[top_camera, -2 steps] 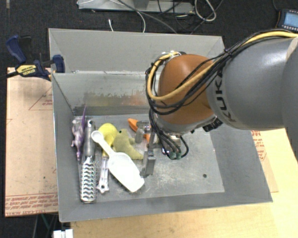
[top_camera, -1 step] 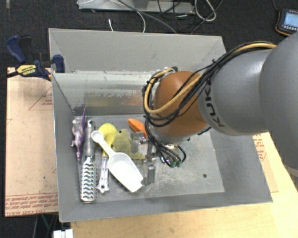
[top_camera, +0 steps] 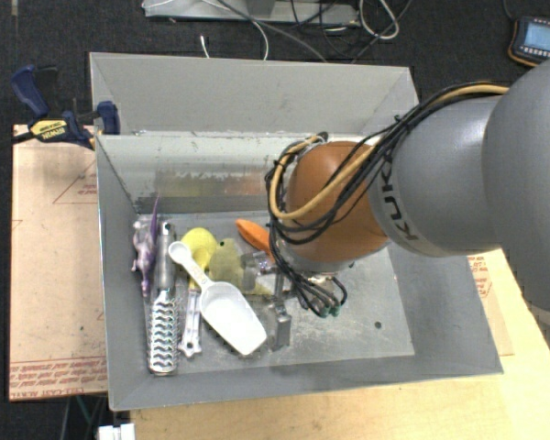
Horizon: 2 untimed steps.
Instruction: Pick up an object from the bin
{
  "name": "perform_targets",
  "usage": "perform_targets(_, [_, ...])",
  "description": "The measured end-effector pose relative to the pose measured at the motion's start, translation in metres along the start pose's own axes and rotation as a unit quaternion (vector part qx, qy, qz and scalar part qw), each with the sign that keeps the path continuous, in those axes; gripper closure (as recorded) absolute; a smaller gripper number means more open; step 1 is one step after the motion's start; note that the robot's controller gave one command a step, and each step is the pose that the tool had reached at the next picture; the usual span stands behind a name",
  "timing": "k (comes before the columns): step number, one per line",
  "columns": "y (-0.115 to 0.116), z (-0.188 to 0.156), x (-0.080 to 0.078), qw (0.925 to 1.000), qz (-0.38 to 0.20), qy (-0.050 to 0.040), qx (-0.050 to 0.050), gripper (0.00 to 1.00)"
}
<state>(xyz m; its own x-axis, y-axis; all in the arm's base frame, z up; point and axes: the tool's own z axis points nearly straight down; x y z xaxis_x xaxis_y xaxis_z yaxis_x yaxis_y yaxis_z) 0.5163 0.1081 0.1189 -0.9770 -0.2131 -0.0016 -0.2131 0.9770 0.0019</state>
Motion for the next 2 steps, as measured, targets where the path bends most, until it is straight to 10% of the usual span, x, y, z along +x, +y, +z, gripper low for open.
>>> perform_targets(1, [0.0040,0.0291,-0.0336,0.9992,0.039,0.0006,0.000,0.00])
perform_targets(2, [0.0066,0.0236,-0.0323,0.9995,0.033,-0.0012,0.000,0.00])
